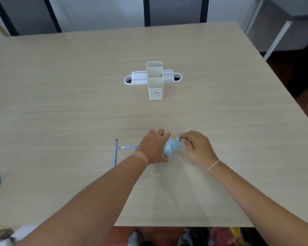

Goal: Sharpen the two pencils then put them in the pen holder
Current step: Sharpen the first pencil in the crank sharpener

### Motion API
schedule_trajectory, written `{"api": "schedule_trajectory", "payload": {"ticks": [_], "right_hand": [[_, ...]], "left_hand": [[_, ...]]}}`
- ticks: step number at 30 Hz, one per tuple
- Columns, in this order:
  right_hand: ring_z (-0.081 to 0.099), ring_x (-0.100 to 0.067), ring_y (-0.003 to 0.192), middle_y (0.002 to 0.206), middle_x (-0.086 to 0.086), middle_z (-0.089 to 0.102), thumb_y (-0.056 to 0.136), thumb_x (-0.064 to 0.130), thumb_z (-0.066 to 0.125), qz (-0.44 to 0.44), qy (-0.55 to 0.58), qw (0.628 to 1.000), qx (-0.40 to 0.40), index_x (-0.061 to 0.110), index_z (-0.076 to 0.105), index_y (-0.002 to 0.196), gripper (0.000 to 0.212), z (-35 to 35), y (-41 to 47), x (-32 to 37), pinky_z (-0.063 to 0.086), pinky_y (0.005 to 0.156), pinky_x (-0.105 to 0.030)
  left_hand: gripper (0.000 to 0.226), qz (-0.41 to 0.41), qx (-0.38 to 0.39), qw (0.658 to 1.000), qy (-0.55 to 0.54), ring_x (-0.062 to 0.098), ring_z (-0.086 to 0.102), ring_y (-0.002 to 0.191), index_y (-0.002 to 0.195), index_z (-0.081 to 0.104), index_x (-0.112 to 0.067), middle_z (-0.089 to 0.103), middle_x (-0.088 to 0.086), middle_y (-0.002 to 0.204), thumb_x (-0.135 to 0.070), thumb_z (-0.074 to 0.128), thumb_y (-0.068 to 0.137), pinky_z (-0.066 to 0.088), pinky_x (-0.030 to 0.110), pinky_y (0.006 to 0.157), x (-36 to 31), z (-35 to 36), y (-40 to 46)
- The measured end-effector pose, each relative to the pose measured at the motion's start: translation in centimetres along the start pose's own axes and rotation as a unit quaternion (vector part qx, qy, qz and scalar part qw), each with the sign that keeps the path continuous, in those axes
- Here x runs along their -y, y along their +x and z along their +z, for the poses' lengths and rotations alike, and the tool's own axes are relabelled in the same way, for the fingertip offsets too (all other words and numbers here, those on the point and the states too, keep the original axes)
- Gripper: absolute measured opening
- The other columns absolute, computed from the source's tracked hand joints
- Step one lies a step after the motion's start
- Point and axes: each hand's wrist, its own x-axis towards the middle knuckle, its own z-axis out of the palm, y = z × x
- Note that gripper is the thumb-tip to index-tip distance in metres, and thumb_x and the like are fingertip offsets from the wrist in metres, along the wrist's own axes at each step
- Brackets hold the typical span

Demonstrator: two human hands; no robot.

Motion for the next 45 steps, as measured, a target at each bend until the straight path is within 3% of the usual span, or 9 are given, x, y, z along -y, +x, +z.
{"api": "schedule_trajectory", "payload": {"ticks": [5,10,15,20,25,28,32,40,45], "right_hand": [[0.055,-0.028,0.08,0.082,-0.021,0.065,0.087,-0.002,0.049,0.051,-0.008,0.999,0.008,-0.001,0.067,0.09,0.018,1.1,3.1,-1.3,0.031,0.067,-0.02],[0.056,-0.036,0.086,0.085,-0.025,0.062,0.083,-0.002,0.046,0.115,-0.045,0.985,0.118,-0.005,0.064,0.082,0.019,3.2,2.0,-2.7,0.04,0.074,-0.036],[0.053,-0.03,0.078,0.072,-0.012,0.055,0.087,0.002,0.046,0.091,-0.079,0.979,0.162,-0.002,0.059,0.073,0.02,3.6,-1.6,-3.0,0.038,0.068,-0.031],[0.035,-0.016,0.062,0.055,0.012,0.029,0.084,0.007,0.044,0.037,-0.053,0.99,0.129,-0.002,0.054,0.064,0.024,2.4,-3.8,-2.0,0.027,0.064,-0.027],[0.046,-0.015,0.066,0.064,-0.004,0.056,0.08,0.023,0.036,0.002,-0.008,0.998,0.06,0.004,0.067,0.079,0.036,0.6,-3.7,-0.2,0.027,0.063,-0.016],[0.054,-0.022,0.075,0.075,-0.015,0.066,0.083,0.016,0.041,0.018,-0.021,0.999,0.022,0.002,0.068,0.084,0.03,-0.4,-0.8,0.7,0.033,0.072,-0.02],[0.057,-0.032,0.084,0.08,-0.019,0.065,0.087,0.0,0.05,0.028,-0.035,0.999,0.019,0.001,0.067,0.089,0.017,-0.3,1.3,0.5,0.034,0.074,-0.025],[0.056,-0.031,0.084,0.082,-0.019,0.064,0.088,0.0,0.05,0.025,-0.039,0.999,0.027,0.0,0.066,0.091,0.016,-0.6,1.1,0.6,0.036,0.075,-0.027],[0.047,-0.019,0.078,0.069,0.002,0.05,0.089,0.002,0.05,0.02,-0.034,0.999,0.025,0.001,0.066,0.093,0.017,-0.7,0.8,1.0,0.034,0.075,-0.024]], "left_hand": [[0.06,-0.003,0.002,1.0,0.002,0.028,0.044,0.101,0.114,0.045,-0.015,0.05,0.003,0.112,-0.037,0.073,0.067,0.05,0.039,0.085,0.0,0.0,0.0],[0.063,-0.003,0.001,1.0,-0.002,0.027,0.044,0.102,0.118,0.045,-0.016,0.05,0.002,0.114,-0.038,0.075,0.066,0.05,0.039,0.084,0.0,0.1,0.1],[0.065,-0.002,0.0,1.0,0.003,0.027,0.044,0.102,0.119,0.044,-0.016,0.049,0.002,0.114,-0.039,0.074,0.066,0.05,0.039,0.086,0.1,0.3,0.2],[0.064,-0.003,0.001,1.0,0.003,0.027,0.044,0.101,0.117,0.044,-0.016,0.049,0.003,0.113,-0.038,0.074,0.066,0.05,0.04,0.086,0.1,0.3,0.1],[0.062,-0.002,-0.004,1.0,-0.007,0.028,0.044,0.102,0.117,0.045,-0.015,0.05,0.002,0.112,-0.036,0.073,0.067,0.05,0.038,0.082,0.0,0.1,0.0],[0.06,-0.001,-0.004,1.0,-0.002,0.028,0.044,0.101,0.114,0.045,-0.015,0.05,0.002,0.111,-0.036,0.074,0.066,0.05,0.039,0.083,-0.1,0.1,-0.2],[0.061,-0.009,-0.001,1.0,-0.006,0.029,0.044,0.102,0.114,0.045,-0.014,0.05,0.004,0.112,-0.036,0.074,0.066,0.051,0.041,0.083,-0.1,0.0,-0.2],[0.06,-0.005,-0.003,1.0,-0.002,0.028,0.044,0.103,0.114,0.044,-0.014,0.05,0.004,0.113,-0.037,0.073,0.067,0.05,0.04,0.084,-0.2,-0.1,-0.2],[0.061,-0.001,-0.001,1.0,-0.007,0.028,0.045,0.105,0.116,0.044,-0.014,0.049,0.004,0.114,-0.04,0.072,0.068,0.049,0.038,0.085,0.0,-0.3,-0.4]]}}
